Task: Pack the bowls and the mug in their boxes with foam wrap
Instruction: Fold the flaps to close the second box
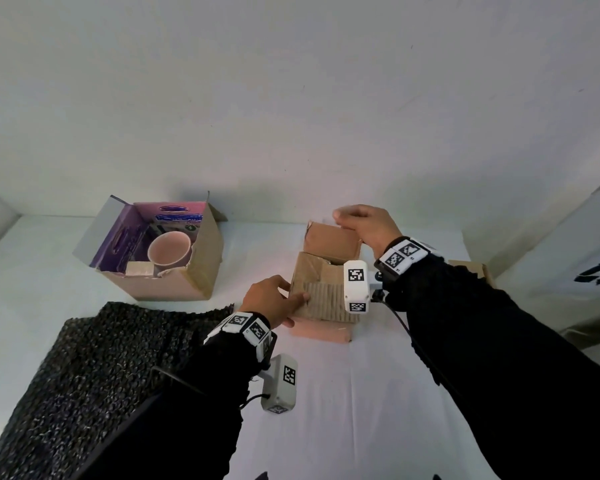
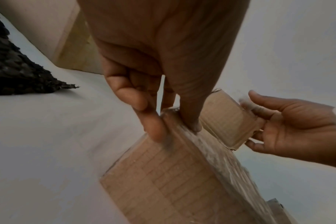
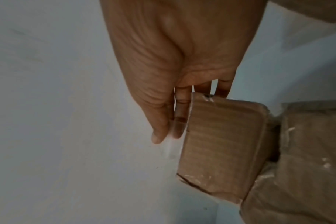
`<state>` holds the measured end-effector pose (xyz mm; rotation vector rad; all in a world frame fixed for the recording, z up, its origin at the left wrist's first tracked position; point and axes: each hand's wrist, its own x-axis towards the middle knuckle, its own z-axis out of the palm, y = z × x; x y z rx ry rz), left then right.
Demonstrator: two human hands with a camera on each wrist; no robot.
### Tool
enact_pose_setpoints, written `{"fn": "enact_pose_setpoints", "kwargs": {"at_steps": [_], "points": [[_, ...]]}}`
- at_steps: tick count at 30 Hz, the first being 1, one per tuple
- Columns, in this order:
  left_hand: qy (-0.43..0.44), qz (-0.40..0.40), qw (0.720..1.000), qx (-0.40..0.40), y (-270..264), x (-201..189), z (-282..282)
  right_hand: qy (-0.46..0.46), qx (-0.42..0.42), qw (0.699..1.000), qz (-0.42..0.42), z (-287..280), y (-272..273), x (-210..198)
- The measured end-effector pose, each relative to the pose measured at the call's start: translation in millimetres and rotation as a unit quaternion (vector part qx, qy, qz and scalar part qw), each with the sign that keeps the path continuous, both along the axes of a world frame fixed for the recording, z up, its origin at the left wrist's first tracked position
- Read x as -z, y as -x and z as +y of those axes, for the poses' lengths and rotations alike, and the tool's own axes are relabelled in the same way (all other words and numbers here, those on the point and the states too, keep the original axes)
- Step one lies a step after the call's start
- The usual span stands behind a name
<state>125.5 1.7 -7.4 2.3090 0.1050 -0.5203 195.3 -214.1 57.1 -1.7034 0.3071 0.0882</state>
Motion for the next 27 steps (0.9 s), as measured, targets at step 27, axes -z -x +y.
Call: {"fn": "enact_pose_setpoints", "kwargs": {"at_steps": [27], "points": [[0.258,0.088,0.952,-0.140,14,8,-2,0.475,-0.149,0.814,-0.300,26,158,84]]}}
